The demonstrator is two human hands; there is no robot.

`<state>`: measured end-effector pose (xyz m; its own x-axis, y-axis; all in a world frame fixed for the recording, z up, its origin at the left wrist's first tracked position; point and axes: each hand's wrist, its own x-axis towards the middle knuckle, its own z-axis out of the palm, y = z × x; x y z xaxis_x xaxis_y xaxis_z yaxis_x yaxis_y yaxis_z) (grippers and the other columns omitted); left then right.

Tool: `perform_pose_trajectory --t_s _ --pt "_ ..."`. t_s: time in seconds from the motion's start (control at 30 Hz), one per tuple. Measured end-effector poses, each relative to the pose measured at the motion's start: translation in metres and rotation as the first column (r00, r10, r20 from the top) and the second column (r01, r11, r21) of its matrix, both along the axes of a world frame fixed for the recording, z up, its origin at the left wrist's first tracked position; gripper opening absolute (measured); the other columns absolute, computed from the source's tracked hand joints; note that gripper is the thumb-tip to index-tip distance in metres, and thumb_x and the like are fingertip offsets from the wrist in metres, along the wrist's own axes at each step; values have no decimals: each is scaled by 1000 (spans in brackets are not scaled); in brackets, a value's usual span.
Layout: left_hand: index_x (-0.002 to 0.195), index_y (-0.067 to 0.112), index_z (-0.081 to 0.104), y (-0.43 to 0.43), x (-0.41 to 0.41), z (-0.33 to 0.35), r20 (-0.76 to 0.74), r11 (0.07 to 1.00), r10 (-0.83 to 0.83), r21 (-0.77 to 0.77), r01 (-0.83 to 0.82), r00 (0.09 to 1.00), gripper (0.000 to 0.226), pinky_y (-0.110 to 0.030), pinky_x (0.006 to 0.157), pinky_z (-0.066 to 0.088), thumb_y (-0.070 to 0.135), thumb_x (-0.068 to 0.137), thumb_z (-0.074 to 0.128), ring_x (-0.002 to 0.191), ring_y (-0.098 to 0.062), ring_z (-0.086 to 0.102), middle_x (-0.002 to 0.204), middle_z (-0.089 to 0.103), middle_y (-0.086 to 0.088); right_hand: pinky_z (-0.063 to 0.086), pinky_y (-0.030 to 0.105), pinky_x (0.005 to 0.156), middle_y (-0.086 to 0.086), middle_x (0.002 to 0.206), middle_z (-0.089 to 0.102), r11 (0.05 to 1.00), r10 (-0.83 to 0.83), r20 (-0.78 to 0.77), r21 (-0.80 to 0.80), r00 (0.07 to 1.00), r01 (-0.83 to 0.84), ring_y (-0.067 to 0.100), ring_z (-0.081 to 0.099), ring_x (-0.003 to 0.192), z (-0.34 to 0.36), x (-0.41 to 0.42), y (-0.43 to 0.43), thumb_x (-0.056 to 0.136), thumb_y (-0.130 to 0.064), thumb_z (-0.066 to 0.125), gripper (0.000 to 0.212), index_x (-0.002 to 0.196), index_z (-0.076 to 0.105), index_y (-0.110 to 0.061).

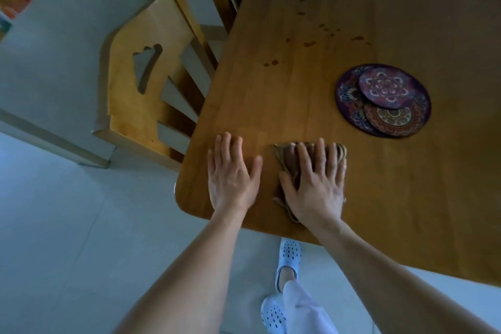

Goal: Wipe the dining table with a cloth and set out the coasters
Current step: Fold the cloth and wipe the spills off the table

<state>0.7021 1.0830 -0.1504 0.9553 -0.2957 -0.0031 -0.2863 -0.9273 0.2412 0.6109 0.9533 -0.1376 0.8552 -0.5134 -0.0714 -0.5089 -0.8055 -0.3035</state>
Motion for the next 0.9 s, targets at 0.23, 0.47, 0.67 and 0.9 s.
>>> perform_pose_trajectory --t_s 0.23,0.47,0.67,0.9 --pt "132 20 55 11 21 -5 59 974 34 -226 -20 998 40 -43 112 34 34 95 46 137 -20 37 144 47 0 -8 42 121 2 165 5 958 287 26 -5 957 -287 21 -8 151 -8 86 -11 98 -55 26 60 154 19 -33" --pt "145 19 43 -4 131 -2 -32 972 -82 -225 73 996 45 -40 120 22 35 102 42 147 -16 21 157 31 2 -5 40 122 4 164 12 999 17 102 44 995 -21 20 -5 151 -7 144 -64 97 -38 39 57 150 27 -21" --pt "145 17 43 -6 147 -10 23 974 -84 -208 87 996 49 -39 122 20 37 102 32 149 -13 17 158 32 0 -4 45 122 8 163 13 986 -162 107 45 981 158 24 -2 151 -8 203 -91 97 -41 36 56 147 28 -16" --pt "145 18 43 -7 148 -11 -19 969 -94 -230 87 995 49 -43 120 24 37 101 32 149 -10 14 158 31 2 -7 45 121 10 164 8 999 28 70 19 997 -29 27 -5 150 -6 279 -68 97 -48 31 62 151 25 -17"
